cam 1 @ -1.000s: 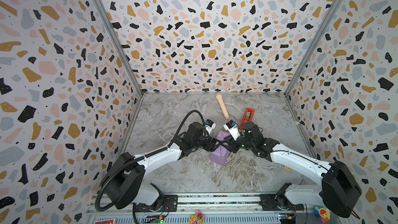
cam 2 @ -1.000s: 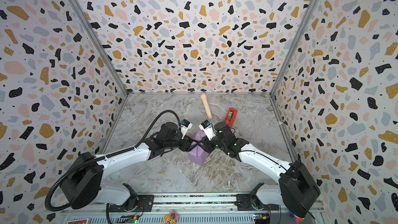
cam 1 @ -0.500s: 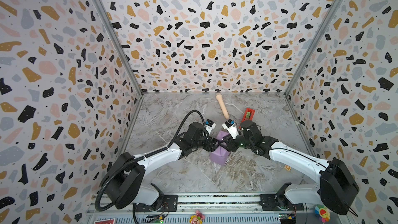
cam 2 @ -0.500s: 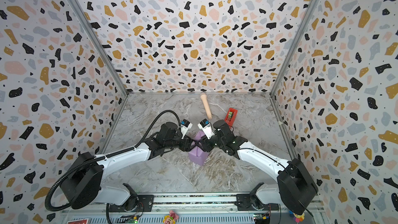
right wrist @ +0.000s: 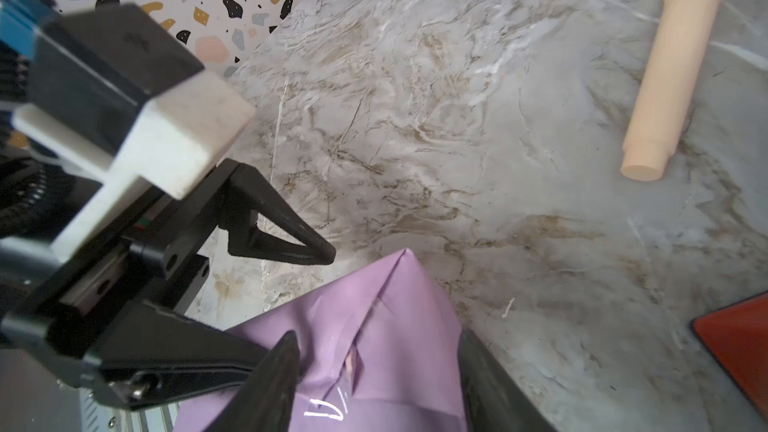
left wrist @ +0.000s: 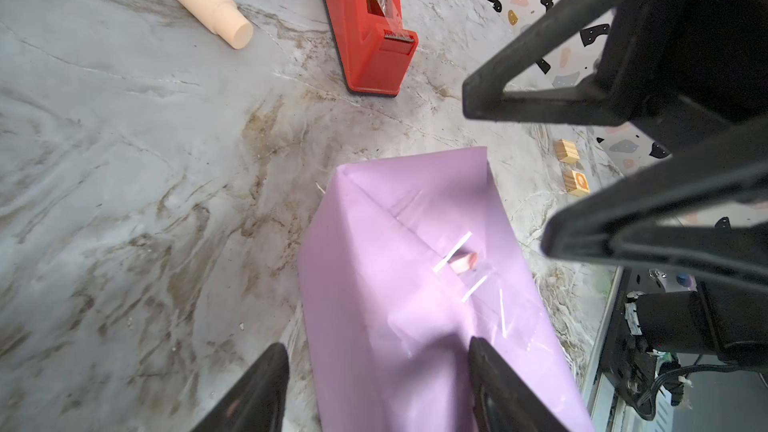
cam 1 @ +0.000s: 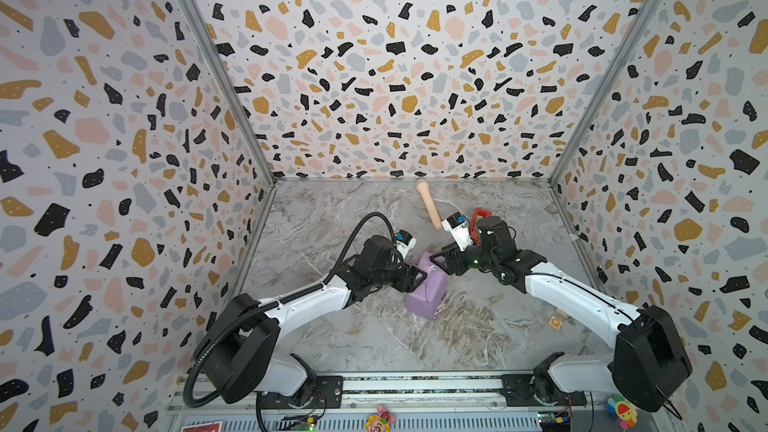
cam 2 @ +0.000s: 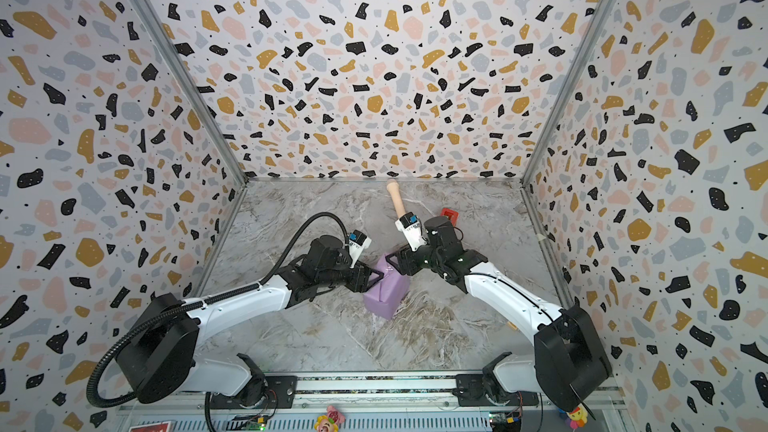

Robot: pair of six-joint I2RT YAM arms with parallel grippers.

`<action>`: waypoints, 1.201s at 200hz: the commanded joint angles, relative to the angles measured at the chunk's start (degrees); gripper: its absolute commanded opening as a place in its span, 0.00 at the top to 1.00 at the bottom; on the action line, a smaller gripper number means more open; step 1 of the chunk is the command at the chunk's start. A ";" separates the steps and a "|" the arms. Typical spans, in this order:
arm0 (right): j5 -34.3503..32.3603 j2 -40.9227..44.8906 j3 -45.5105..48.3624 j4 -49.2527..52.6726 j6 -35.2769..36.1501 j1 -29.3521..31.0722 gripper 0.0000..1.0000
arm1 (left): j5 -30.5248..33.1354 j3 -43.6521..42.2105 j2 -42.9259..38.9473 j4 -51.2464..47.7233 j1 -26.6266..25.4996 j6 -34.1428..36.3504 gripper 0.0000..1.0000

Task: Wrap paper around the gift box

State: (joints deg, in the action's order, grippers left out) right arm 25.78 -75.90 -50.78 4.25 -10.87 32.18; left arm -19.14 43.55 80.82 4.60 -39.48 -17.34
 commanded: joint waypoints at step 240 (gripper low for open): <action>11.57 -4.18 0.13 -0.56 -12.92 -1.94 0.90 | 1.97 -1.27 2.07 -8.37 -0.15 1.79 0.32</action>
State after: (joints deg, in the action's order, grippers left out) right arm 33.06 -79.24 -48.16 3.81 -20.56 32.18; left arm -19.14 43.55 80.82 4.60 -39.53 -17.34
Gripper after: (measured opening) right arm 0.105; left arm 0.679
